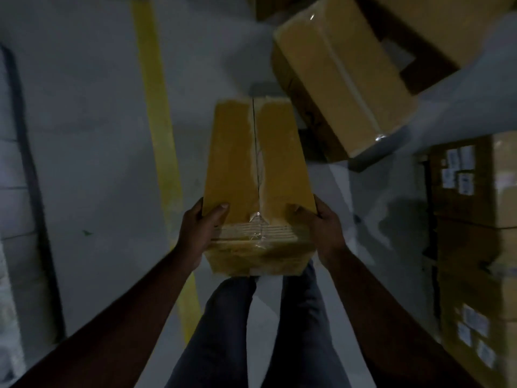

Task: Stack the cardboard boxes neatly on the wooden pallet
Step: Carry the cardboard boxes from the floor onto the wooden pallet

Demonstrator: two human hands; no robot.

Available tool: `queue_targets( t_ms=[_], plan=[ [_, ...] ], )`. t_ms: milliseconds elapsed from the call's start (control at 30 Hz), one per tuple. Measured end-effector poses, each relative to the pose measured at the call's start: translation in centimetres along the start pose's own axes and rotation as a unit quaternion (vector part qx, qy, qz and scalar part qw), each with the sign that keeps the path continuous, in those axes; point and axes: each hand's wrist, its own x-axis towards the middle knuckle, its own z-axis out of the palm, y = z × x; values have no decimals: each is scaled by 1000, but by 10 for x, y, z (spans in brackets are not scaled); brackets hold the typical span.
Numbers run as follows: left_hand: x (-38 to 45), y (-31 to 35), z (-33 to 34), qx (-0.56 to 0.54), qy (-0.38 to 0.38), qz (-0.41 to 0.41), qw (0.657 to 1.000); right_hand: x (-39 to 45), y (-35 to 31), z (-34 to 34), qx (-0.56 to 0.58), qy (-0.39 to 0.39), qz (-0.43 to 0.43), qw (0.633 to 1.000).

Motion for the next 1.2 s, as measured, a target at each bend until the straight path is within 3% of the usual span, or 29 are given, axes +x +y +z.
queue_targets(
  t_ms=[233,400,667,933,1200],
  plan=[
    [-143,95,13,45,-46,62,996,-171,-63,-60,58,36,-47,997],
    [-190,153,78,102,-120,133,979,-245,-70,-126,171,120,-88,974],
    [-246,205,269,175,-229,214,933,-295,-53,-277,319,249,-139,904],
    [-296,220,464,227,-312,227,894,-301,-39,-443,363,344,-181,847],
    [-279,252,621,307,-466,191,808,-267,-45,-568,382,413,-175,808]
  ],
)
